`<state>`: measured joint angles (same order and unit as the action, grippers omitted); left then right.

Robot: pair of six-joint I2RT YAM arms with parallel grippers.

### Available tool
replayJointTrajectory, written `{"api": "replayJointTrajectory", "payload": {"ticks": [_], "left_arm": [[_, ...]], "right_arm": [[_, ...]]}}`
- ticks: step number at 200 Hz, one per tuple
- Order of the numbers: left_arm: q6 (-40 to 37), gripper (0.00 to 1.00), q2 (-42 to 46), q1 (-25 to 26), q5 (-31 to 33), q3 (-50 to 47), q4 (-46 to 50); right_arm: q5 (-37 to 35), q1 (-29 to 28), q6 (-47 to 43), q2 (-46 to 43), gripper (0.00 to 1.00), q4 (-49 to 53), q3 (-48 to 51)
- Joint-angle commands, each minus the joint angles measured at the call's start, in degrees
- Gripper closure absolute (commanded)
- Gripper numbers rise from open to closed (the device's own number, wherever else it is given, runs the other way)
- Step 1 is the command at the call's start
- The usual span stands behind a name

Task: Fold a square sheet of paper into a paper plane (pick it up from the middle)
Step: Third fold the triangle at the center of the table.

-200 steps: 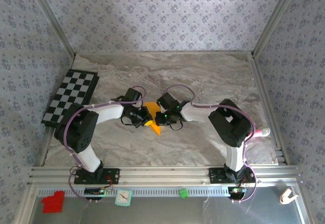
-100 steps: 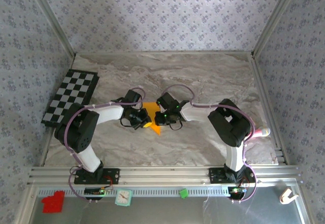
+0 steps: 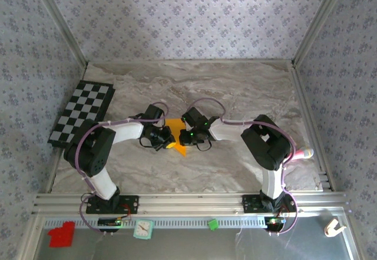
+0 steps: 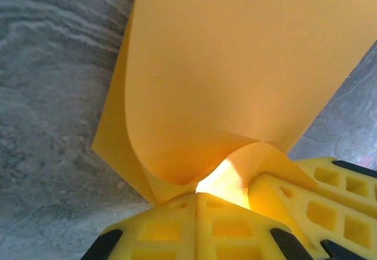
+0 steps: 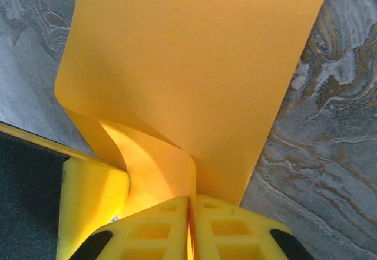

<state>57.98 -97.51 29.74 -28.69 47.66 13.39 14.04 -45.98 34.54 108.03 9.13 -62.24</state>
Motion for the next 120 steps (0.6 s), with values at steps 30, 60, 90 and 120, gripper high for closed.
{"api": "replayJointTrajectory", "payload": {"ticks": [30, 60, 90, 120], "left_arm": [[0.03, 0.93, -1.63, 0.32, 4.55, -2.75, 3.88], [0.10, 0.94, -1.71, 0.32, 5.12, -3.03, 3.80], [0.23, 0.94, -1.74, 0.28, 5.18, -3.11, 3.64], [0.47, 0.95, -1.65, 0.30, 5.22, -3.26, 3.39]], "right_arm": [[1.53, 2.00, 0.67, -5.15, 0.76, 1.13, -0.84], [1.69, 2.36, 0.09, -8.23, 0.73, 1.51, 0.42], [4.60, 1.85, -0.59, -8.60, 0.78, 0.90, 2.61], [8.26, -0.06, -2.51, -7.71, 0.82, 0.18, 3.46]]}}
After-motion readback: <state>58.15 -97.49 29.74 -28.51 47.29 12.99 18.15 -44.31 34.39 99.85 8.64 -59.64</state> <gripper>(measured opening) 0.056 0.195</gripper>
